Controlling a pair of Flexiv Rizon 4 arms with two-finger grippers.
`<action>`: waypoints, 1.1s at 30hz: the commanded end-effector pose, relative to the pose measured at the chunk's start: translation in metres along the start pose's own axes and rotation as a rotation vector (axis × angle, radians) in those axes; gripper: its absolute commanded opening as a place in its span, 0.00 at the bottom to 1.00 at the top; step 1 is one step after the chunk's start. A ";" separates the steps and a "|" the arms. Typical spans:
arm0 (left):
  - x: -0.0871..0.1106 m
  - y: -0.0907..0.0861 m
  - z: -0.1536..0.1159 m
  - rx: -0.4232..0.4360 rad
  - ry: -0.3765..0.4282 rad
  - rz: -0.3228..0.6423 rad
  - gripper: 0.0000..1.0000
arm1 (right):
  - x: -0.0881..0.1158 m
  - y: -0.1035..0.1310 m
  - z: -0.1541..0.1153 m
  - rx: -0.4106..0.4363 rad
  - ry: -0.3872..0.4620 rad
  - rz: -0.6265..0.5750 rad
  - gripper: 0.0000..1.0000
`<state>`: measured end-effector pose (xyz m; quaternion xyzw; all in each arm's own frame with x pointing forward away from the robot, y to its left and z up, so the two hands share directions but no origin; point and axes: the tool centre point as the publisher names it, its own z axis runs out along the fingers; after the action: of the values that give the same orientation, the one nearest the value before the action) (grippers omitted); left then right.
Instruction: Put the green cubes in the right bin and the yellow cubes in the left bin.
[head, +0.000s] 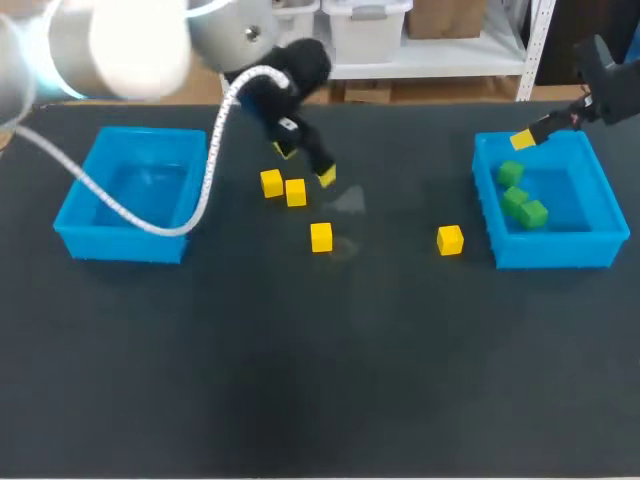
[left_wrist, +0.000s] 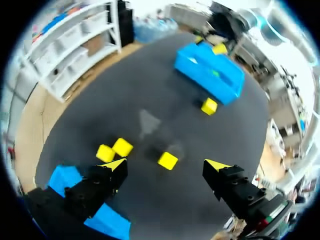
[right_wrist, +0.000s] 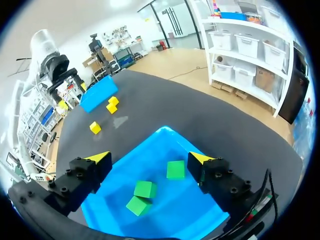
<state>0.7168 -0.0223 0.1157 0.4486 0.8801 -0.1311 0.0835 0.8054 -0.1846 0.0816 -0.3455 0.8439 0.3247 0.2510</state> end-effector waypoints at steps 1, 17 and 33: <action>-0.005 -0.005 0.011 0.075 0.354 0.239 1.00 | 0.001 0.001 0.000 0.001 -0.003 -0.001 1.00; 0.019 -0.018 0.055 0.074 0.606 0.356 1.00 | 0.001 0.001 0.000 0.001 -0.003 -0.001 1.00; 0.033 0.000 0.105 0.004 0.637 0.277 1.00 | 0.001 0.001 0.000 0.001 -0.003 -0.001 1.00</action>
<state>0.6948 -0.0261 0.0156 0.5862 0.7983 -0.0039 -0.1378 0.8054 -0.1845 0.0817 -0.3455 0.8439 0.3246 0.2510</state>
